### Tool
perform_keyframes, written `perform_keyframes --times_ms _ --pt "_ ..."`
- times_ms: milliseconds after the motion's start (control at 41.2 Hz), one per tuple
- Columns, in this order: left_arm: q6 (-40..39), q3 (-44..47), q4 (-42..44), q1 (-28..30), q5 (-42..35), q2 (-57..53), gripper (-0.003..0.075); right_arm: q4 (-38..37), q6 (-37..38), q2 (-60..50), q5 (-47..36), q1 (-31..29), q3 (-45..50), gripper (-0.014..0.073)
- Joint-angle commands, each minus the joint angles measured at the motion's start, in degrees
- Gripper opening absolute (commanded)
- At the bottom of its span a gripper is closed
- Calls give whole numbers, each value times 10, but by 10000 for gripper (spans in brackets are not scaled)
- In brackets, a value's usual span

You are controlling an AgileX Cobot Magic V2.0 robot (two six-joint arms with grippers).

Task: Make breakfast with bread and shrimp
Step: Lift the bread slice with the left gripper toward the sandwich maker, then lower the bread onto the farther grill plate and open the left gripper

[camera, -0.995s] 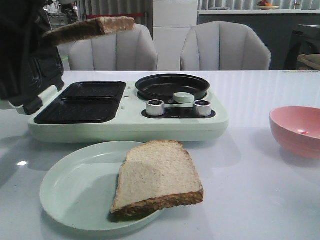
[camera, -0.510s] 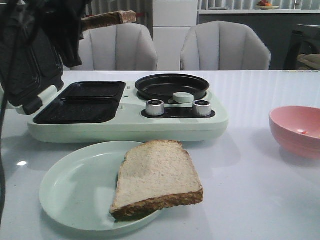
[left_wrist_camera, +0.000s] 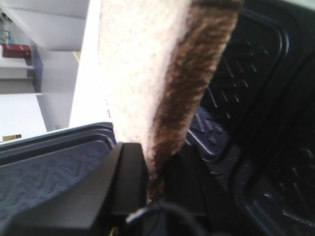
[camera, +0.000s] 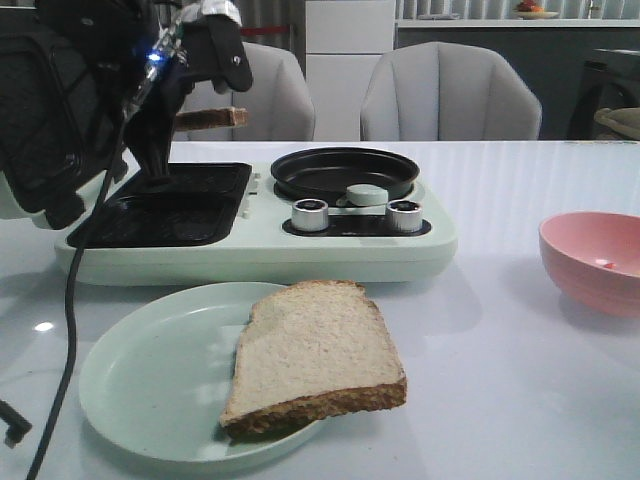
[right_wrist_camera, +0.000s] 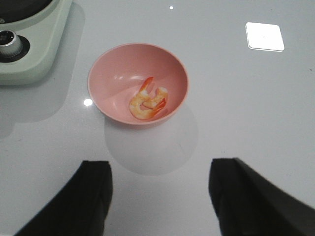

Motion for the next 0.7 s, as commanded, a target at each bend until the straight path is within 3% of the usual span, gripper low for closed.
perform_keyframes --times_ms 0,679 --pt "16 -33 8 5 17 -10 152 -10 -4 4 -40 1 -19 535" --pt "66 -73 -14 11 25 44 158 -10 -4 4 -39 1 -19 535"
